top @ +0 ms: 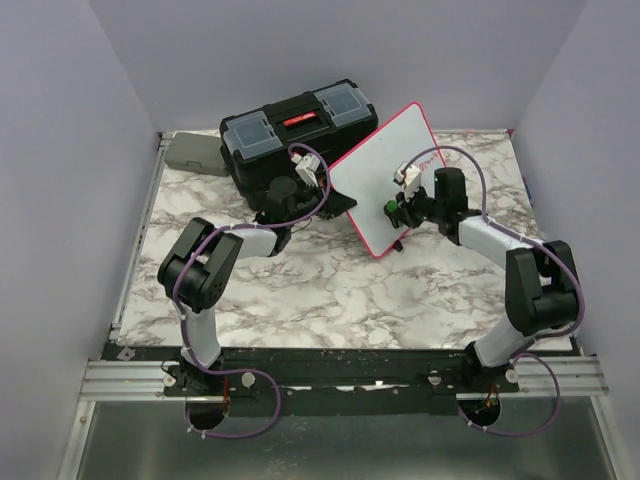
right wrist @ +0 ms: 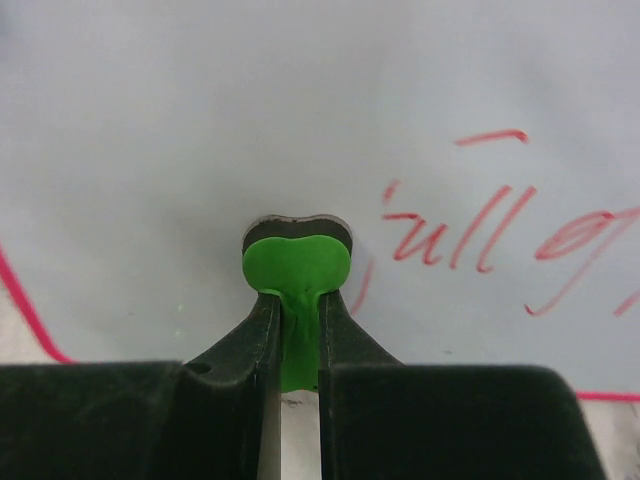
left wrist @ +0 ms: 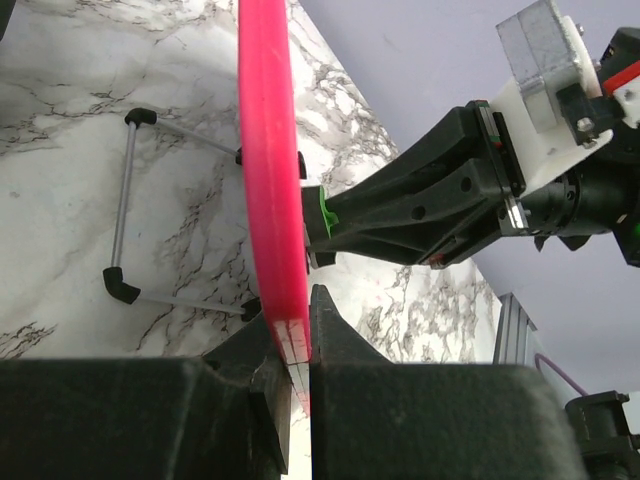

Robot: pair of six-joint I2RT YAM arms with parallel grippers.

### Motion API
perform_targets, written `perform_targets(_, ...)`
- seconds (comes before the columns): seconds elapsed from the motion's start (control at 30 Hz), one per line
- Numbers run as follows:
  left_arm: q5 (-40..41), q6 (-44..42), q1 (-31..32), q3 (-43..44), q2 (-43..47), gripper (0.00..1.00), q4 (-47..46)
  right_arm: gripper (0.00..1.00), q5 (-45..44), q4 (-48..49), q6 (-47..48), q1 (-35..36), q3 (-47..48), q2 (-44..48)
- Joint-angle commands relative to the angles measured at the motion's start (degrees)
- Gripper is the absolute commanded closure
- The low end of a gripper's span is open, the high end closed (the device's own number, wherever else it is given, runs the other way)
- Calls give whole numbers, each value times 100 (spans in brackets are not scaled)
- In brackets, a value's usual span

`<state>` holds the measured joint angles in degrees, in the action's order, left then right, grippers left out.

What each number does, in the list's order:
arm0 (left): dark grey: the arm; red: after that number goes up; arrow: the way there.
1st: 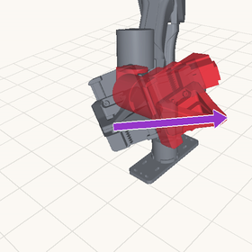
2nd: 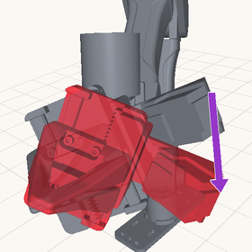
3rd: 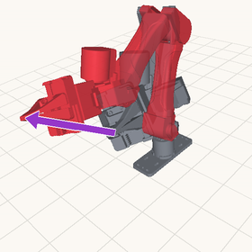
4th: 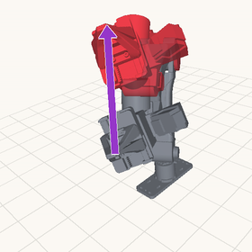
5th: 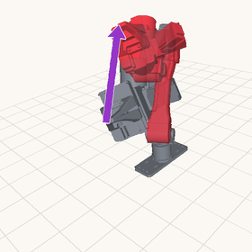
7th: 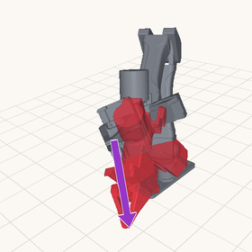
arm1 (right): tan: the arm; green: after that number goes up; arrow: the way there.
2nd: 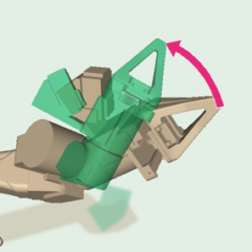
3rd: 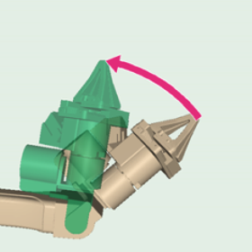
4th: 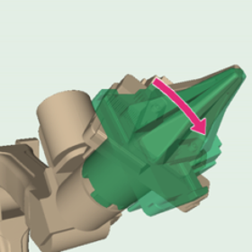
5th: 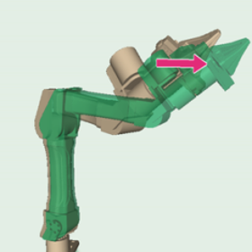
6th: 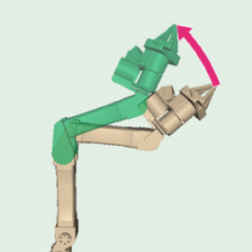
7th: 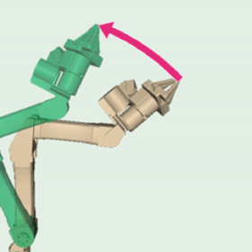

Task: Erase the whiteboard
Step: Erase the whiteboard at the whiteboard stand.

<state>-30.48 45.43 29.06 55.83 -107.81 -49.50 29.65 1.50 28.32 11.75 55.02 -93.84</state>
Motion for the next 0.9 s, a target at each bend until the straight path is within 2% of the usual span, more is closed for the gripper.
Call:
perform_targets(0.0, -887, 222, 280, 103, -11, 100, -174, 99, -1591, 1502, -798, -155, -653, 46)
perform_targets(0.07, -883, 243, 280, 112, -34, 100, -192, 99, -1739, 1841, -935, -160, -820, 85)
perform_targets(0.17, -881, 240, 285, 134, -38, 100, -183, 99, -1590, 1811, -1027, -158, -768, 10)
perform_targets(0.37, -876, 241, 285, 188, -64, 100, -134, 99, 330, 684, -321, -138, -447, -72)
perform_targets(0.53, -872, 247, 302, 243, -82, 100, -83, 99, 542, 944, -374, 89, -569, 159)
perform_targets(0.63, -859, 228, 308, 257, -82, 100, -44, 99, 288, 1399, -781, 193, -671, 311)
perform_targets(0.77, -854, 224, 330, 270, -83, 100, -33, 99, -1319, 2428, -1819, 200, -830, 324)
perform_targets(0.87, -854, 221, 337, 261, -78, 100, -18, 99, -2206, 2726, -1957, 204, -892, 285)
